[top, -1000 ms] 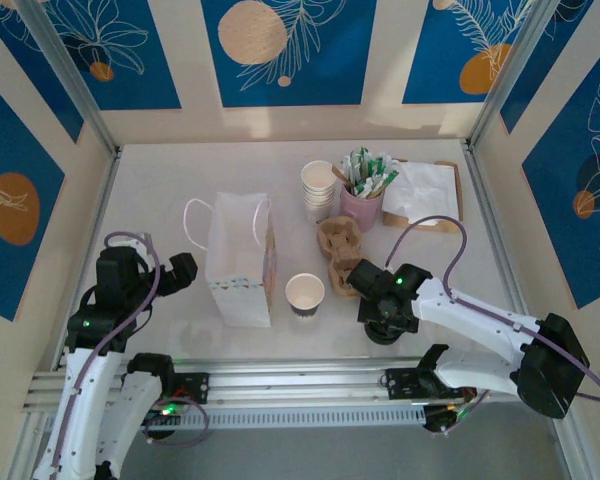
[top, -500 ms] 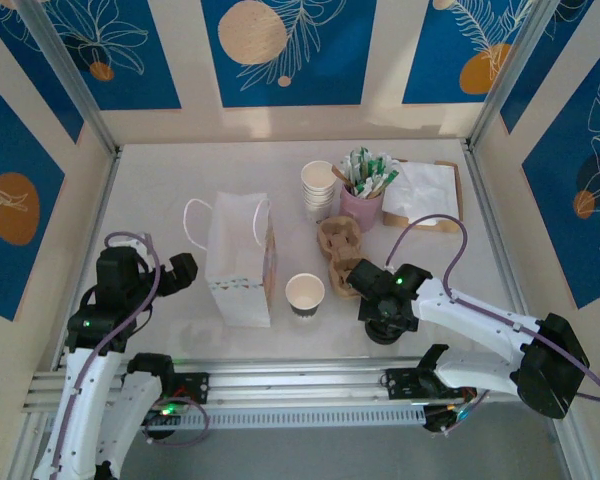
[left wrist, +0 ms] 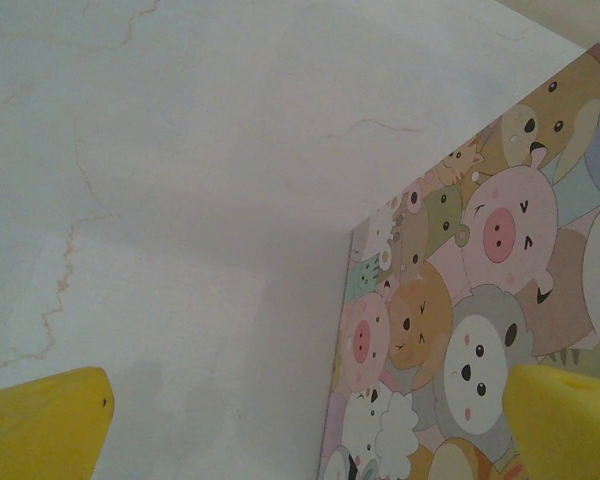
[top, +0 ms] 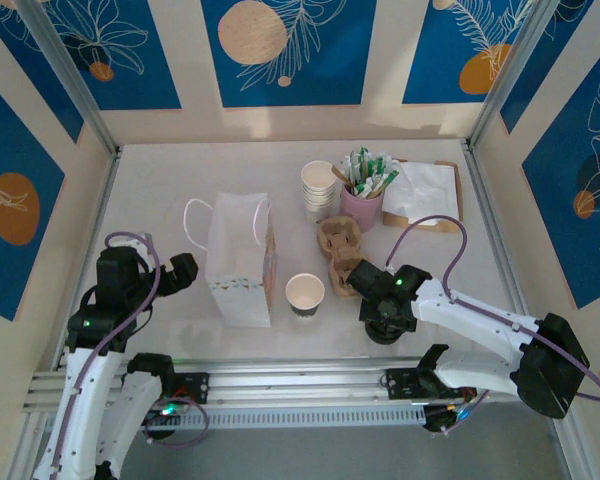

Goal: Pack the takeout coffee

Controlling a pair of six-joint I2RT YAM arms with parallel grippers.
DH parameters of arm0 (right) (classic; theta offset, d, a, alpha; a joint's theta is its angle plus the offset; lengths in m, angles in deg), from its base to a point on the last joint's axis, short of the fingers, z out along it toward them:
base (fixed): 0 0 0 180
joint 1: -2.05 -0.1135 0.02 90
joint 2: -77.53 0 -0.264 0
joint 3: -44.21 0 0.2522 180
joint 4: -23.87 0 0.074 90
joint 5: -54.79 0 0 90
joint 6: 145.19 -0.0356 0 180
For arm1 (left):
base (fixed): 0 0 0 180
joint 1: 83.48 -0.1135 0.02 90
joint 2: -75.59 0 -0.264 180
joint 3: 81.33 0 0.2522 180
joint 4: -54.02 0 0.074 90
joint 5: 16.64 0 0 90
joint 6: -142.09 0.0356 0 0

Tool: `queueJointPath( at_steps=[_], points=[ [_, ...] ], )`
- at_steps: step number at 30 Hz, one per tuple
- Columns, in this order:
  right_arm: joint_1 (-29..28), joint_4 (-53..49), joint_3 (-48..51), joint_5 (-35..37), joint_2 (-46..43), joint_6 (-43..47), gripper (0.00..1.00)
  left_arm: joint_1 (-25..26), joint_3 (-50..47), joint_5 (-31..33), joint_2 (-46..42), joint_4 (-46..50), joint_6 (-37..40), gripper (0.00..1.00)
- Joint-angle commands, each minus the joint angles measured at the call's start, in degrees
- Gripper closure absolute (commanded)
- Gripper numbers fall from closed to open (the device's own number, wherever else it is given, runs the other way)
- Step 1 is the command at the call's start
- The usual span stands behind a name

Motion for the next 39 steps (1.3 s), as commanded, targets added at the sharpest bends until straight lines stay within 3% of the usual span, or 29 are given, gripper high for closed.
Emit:
queueJointPath(
  at_steps=[1,19,39],
  points=[
    [-0.39,-1.37,-0.24,1.35,-0.31,-1.42,0.25,-0.66,-0.49,-1.04,-0.37,-1.21,0.57,0.0],
    [-0.4,-3.86,-3.31,2.49,-10.09,-0.28,0.27,-0.66,-0.49,-0.87,-0.35,-1.22,0.57,0.0],
    [-0.63,1.0,-11.8,1.61,-12.48,11.42,0.28,-0.66,-0.42,-0.87,-0.41,-1.12,0.68,0.0]
  ],
)
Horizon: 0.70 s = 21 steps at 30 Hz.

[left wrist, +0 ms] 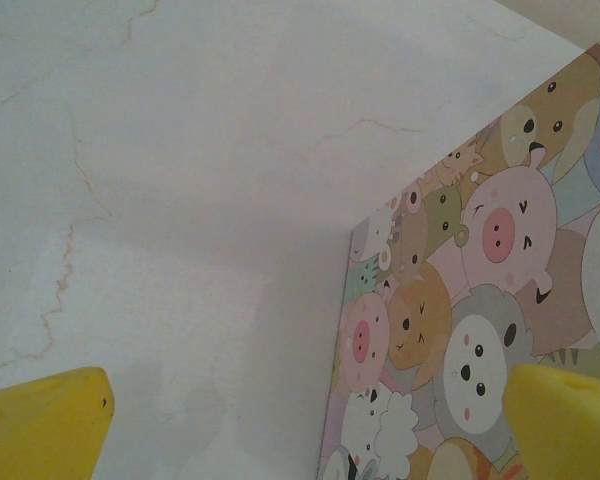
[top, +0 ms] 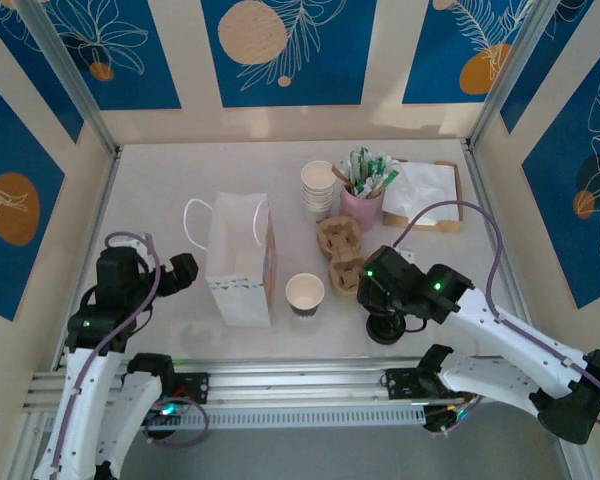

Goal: Pack the takeout coffee

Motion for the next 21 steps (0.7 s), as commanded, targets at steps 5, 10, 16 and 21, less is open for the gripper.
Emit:
queueJointPath(
  at_steps=[5,10,16,21],
  points=[
    [-0.45,3.01,-4.76,0.42,-0.03,6.45,0.28,-0.66,-0.4,-0.84,-0.34,-1.11,0.66,0.0],
    [-0.74,5.56,-7.59,-0.93,2.57,10.03,0.29,-0.66,-0.43,-0.8,-0.32,-1.1,0.66,0.0],
    [-2.48,7.04,-11.98,-0.91,8.22,13.63,0.29,-0.66,-0.43,-0.82,-0.34,-1.13,0.66,0.0],
    [-4.22,9.68,-14.47,-2.14,13.58,16.04,0.29,-0.66,-0.44,-0.78,-0.34,-1.16,0.64,0.0]
  ],
)
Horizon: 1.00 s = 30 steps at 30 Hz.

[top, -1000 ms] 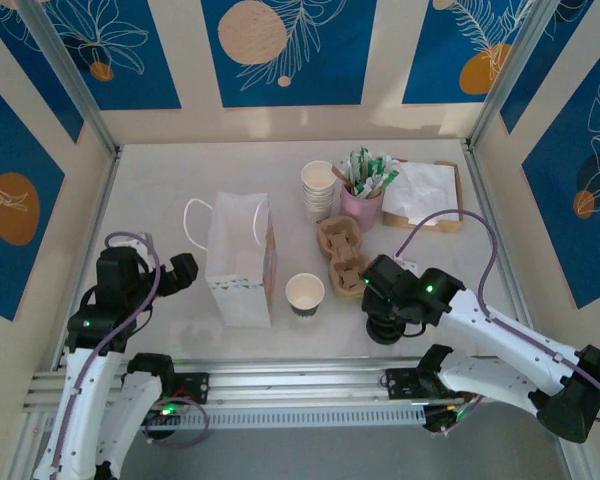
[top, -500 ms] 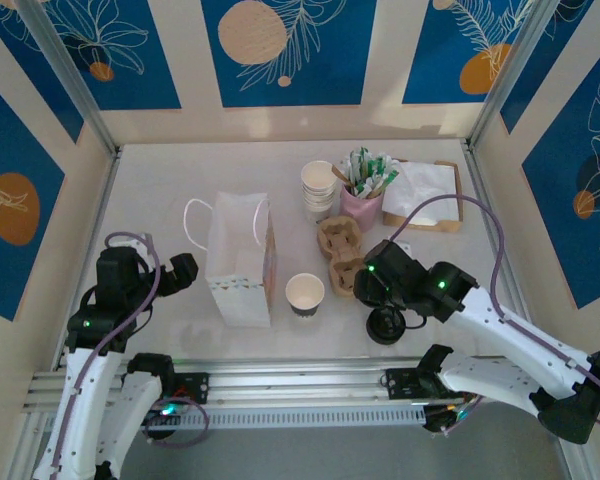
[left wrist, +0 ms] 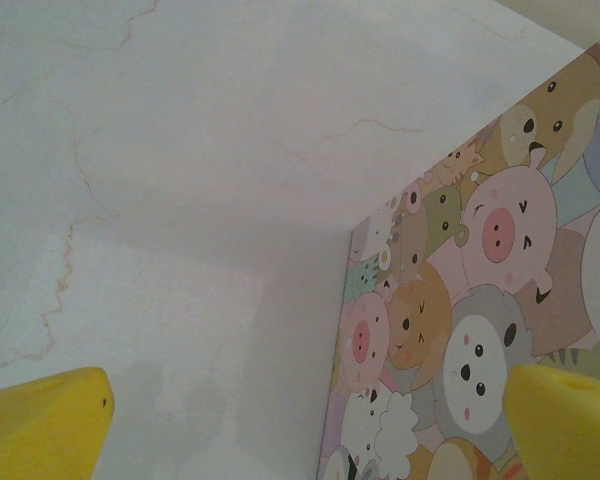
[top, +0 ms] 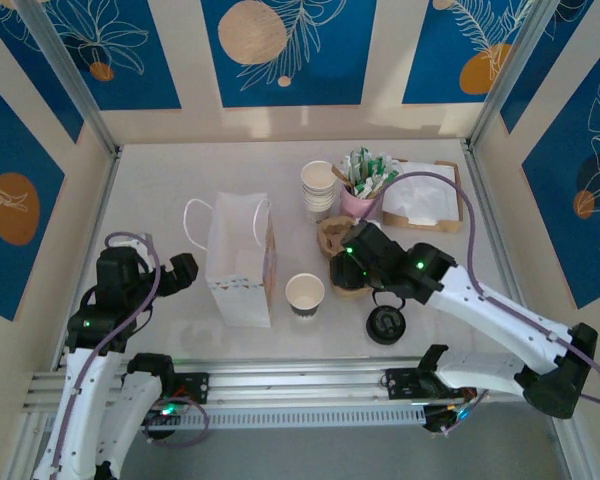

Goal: Pack the takeout coffee

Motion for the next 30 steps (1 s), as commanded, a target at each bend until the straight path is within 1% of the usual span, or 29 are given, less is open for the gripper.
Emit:
queueJointPath(
  at_steps=[1,12,17,30],
  points=[
    [-0.98,2.38,-2.59,-1.86,3.08,2.8,0.29,-0.66,-0.47,-0.76,-0.34,-1.1,0.66,0.0],
    [-4.44,5.31,-6.61,-6.66,13.5,2.77,0.3,-0.66,-0.4,-0.66,-0.27,-1.17,0.67,0.0],
    [-5.7,5.95,-6.79,-8.77,15.18,2.43,0.29,-0.66,-0.44,-0.67,-0.26,-1.16,0.71,0.0],
    [-7.87,3.66,-7.82,-8.14,18.47,2.25,0.29,-0.66,-0.4,-0.32,-0.24,-1.0,0.53,0.0]
  ],
)
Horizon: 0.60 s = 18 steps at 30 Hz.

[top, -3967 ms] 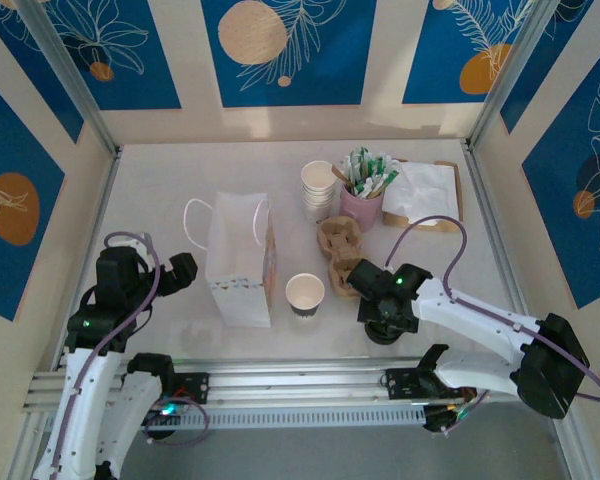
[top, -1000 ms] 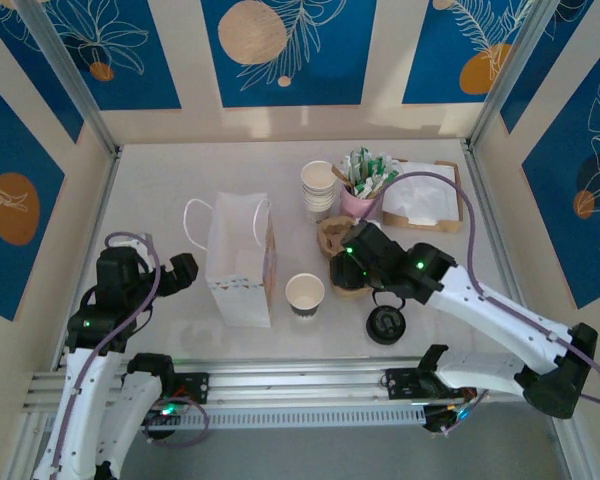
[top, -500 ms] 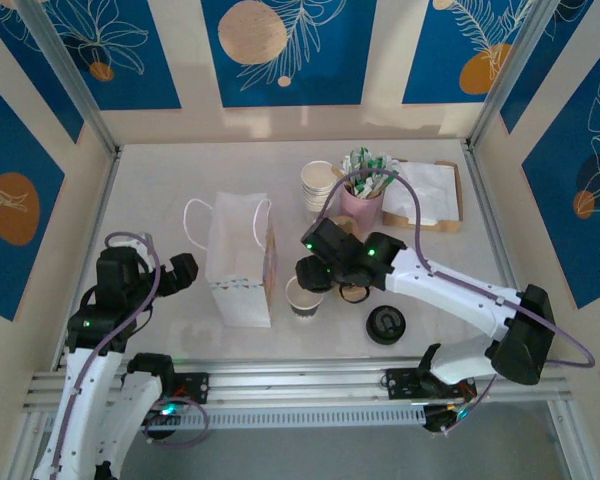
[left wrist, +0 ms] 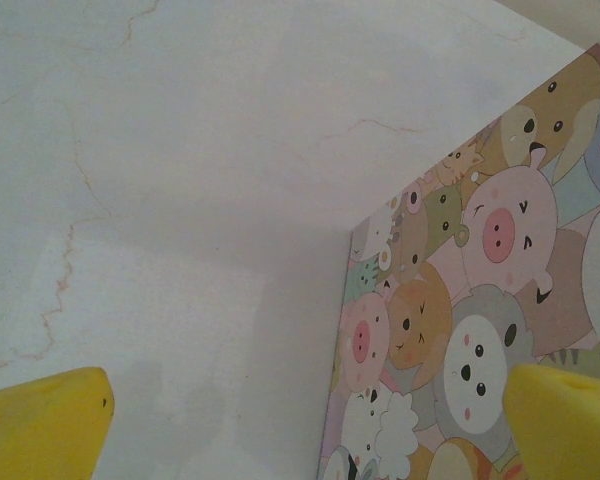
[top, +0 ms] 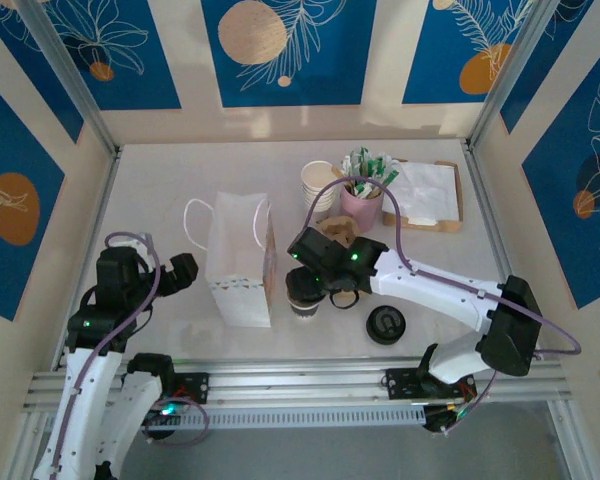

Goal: Pack the takeout coffee

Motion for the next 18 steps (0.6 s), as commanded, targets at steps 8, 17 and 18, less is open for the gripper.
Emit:
queueJointPath(
  at_steps=[8,17,18],
  points=[
    [-1.07,-2.17,-2.11,-0.37,1.76,-0.13,0.29,-0.68,-0.4,-0.07,-0.36,-0.97,0.57,0.0],
    [-1.63,-1.93,-2.16,-0.44,2.96,-0.13,0.29,-0.67,-0.4,-0.07,-0.45,-0.91,0.57,0.0],
    [-1.71,-1.97,-2.15,-0.22,3.12,-0.13,0.29,-0.67,-0.4,-0.07,-0.45,-0.94,0.57,0.0]
  ],
)
